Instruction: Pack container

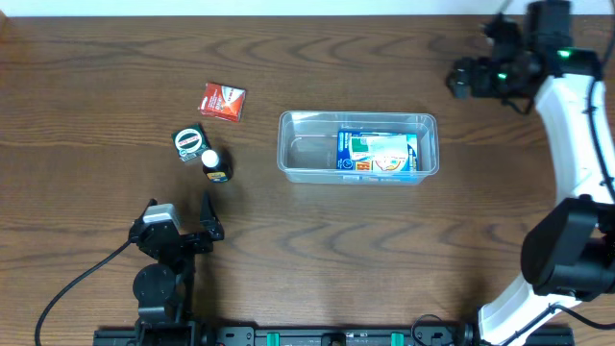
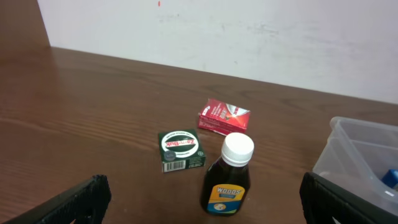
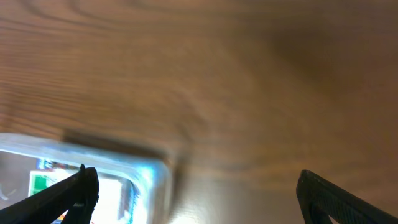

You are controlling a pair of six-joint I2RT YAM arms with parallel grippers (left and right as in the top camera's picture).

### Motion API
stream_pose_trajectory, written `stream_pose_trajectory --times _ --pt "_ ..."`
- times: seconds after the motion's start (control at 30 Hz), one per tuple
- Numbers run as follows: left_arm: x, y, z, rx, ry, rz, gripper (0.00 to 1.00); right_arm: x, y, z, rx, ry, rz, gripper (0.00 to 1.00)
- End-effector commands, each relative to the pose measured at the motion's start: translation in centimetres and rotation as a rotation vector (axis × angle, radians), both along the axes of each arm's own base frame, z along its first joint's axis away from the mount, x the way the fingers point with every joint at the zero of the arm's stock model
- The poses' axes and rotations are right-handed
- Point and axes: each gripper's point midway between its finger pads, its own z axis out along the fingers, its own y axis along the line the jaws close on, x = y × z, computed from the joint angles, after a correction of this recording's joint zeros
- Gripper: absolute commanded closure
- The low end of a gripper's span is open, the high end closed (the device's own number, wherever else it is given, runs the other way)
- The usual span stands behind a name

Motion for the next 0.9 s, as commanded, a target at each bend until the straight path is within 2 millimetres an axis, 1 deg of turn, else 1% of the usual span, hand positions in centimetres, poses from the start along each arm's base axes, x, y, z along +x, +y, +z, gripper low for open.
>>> stream_pose_trajectory --times 0.0,0.07,0.13,0.17,0.27,0.37,0.47,0.53,0.57,0.6,0.67,0.77,0.8,0.87 --pt "-0.1 0.4 -2.0 0.050 0.054 0.014 0.02 -0.9 -1.8 -0.4 0.014 0.043 -0.063 0.01" --pt "0.0 0.4 -1.6 0.050 0.038 0.015 0.02 -1.4 -2.8 -0.6 0.017 0.059 -0.088 0.01" --pt "0.1 0.4 -0.8 0.051 0.005 0.015 0.02 -1.4 -3.6 -0.6 0.018 0.058 -0.105 0.01" --pt "0.2 0.4 -0.7 0.051 0.002 0.015 0.02 -1.5 -3.9 -0.6 0.018 0.058 -0.112 0.01" --pt "0.1 0.4 -0.8 0.051 0.006 0.015 0.02 -1.5 -4.4 -0.6 0.019 0.058 -0.123 0.01" --pt "0.2 0.4 0.0 0.051 -0.028 0.016 0.02 -1.5 -4.4 -0.6 0.019 0.058 -0.123 0.01" --pt "0.4 -1.8 1.7 0.003 -0.099 -0.109 0.02 -1.5 -4.4 -0.6 0.019 0.058 -0.123 0.01" --pt "0.1 -4.2 4.1 0.003 -0.186 -0.246 0.02 -1.5 -4.4 -0.6 0.019 0.058 -0.123 0.01" --pt "-0.1 -5.0 5.3 0.008 -0.230 -0.294 0.02 -1.5 -4.4 -0.6 0.019 0.058 -0.123 0.01" --pt "-0.3 -5.2 6.3 0.001 -0.246 -0.306 0.02 -1.5 -4.4 -0.6 0.018 0.058 -0.122 0.01" --pt "-0.5 -5.0 6.8 -0.016 -0.199 -0.295 0.02 -1.5 -4.4 -0.6 0.019 0.058 -0.123 0.01" --pt "-0.5 -3.8 7.5 -0.031 -0.068 -0.222 0.02 -1.5 -4.4 -0.6 0.018 0.058 -0.122 0.01" --pt "-0.4 -3.6 8.1 -0.033 -0.037 -0.207 0.02 -1.5 -4.4 -0.6 0.019 0.058 -0.123 0.01" --pt "0.1 -3.5 10.1 -0.030 0.021 -0.206 0.02 -1.5 -4.4 -0.6 0.019 0.058 -0.123 0.01"
